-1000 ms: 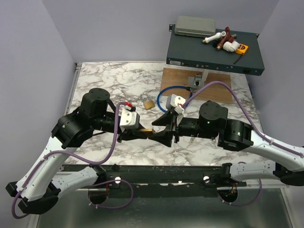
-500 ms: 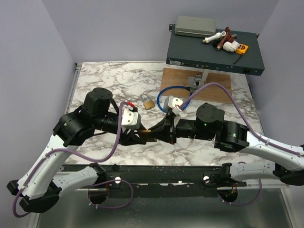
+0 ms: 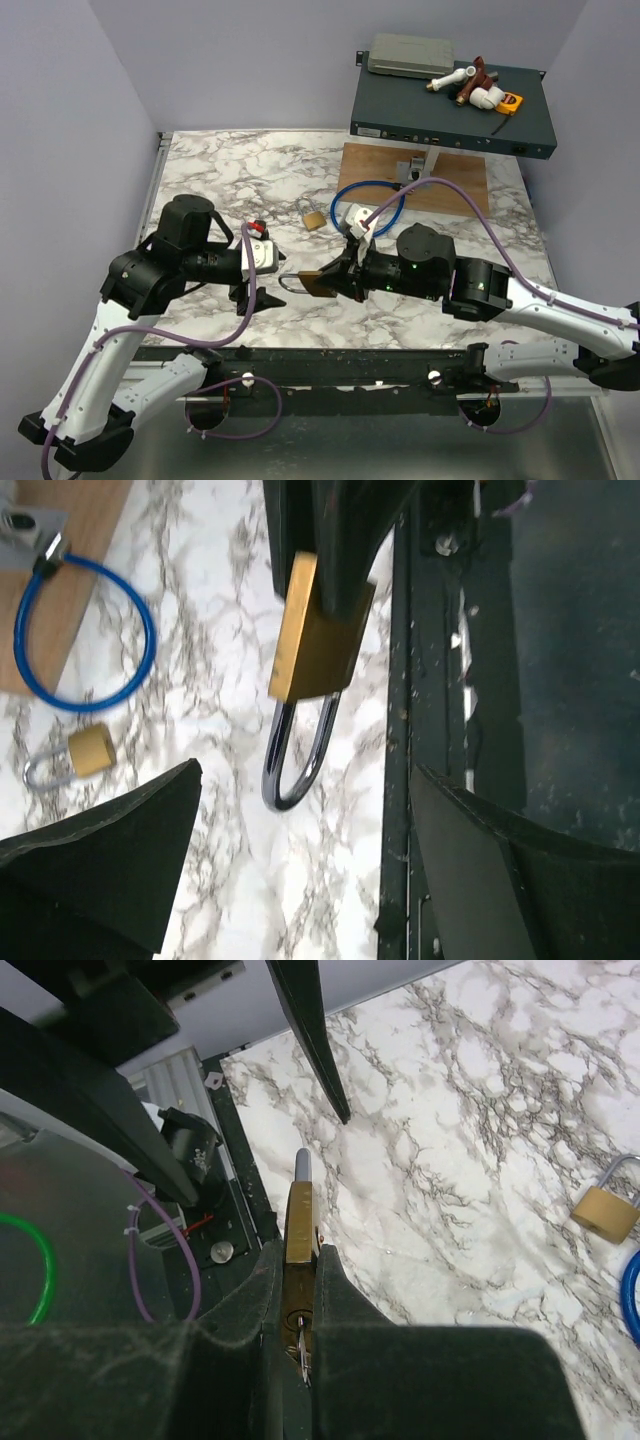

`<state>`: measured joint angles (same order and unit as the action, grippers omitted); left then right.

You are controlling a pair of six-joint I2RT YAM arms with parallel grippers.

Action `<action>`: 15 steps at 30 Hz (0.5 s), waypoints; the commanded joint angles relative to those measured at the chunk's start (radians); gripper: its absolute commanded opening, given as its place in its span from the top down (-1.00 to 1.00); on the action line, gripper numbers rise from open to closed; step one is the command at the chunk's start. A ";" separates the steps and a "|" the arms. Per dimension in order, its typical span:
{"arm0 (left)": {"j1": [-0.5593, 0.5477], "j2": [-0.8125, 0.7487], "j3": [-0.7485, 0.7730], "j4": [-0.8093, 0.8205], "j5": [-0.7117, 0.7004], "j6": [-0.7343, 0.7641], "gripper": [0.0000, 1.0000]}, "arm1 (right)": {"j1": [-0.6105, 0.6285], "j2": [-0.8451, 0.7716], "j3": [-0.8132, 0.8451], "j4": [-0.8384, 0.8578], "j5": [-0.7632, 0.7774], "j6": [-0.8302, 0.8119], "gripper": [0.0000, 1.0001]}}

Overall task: Unlock with the key
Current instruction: Unlock the lock, then place the lock at the center of the board.

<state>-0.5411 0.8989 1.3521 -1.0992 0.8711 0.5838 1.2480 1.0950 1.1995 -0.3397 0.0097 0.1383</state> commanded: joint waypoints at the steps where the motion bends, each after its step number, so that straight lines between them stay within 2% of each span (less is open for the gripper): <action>1: 0.047 -0.040 -0.140 0.016 -0.086 0.138 -0.66 | -0.005 0.003 0.025 0.119 0.027 0.026 0.99; 6: 0.062 -0.052 -0.228 0.113 -0.123 0.167 -0.66 | -0.006 0.033 0.032 0.147 0.017 0.038 0.99; 10: 0.063 -0.045 -0.251 0.100 -0.072 0.242 -0.57 | -0.007 0.047 0.025 0.187 0.027 0.053 0.99; 12: 0.064 -0.051 -0.274 0.105 -0.073 0.280 -0.42 | -0.011 0.052 0.018 0.211 0.036 0.064 0.99; 14: 0.063 -0.068 -0.310 0.125 -0.111 0.321 -0.18 | -0.018 0.059 0.005 0.238 0.055 0.085 0.99; 15: 0.063 -0.081 -0.332 0.148 -0.139 0.332 0.07 | -0.021 0.063 -0.003 0.254 0.066 0.098 0.99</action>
<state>-0.4835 0.8532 1.0843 -1.0046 0.7757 0.8047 1.2407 1.1641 1.1984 -0.2764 0.0227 0.1841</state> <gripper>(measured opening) 0.625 0.084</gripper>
